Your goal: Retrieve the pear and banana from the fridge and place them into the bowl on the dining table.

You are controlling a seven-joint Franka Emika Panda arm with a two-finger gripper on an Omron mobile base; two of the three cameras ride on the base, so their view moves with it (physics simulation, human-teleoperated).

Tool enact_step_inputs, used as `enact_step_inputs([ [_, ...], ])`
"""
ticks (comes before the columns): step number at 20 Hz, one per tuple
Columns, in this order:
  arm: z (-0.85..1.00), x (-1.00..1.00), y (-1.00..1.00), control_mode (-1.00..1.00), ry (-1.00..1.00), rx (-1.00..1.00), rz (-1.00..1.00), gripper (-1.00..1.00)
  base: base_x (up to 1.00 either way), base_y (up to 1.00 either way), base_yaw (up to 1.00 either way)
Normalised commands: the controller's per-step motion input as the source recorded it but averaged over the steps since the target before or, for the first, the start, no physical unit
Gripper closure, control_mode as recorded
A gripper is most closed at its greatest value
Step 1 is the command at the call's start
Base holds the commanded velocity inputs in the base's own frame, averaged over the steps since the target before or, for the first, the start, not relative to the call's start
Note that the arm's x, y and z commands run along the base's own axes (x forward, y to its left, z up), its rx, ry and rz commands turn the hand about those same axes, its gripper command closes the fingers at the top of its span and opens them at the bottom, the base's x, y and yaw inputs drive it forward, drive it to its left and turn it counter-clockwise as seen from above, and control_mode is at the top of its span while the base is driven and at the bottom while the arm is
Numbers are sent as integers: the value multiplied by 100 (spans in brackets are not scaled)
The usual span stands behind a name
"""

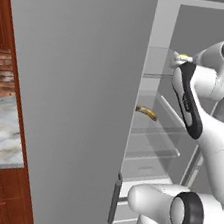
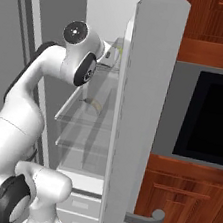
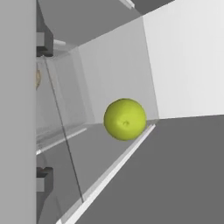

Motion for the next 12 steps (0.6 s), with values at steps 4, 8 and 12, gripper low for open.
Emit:
enact_step_inputs([
  [4,0,61,-10,-100,1,4,0,-100,0,0,0],
  [8,0,62,-15,-100,5,3,-1,-100,0,0,0],
  [12,0,59,-15,-100,8,1,-4,-100,0,0,0],
])
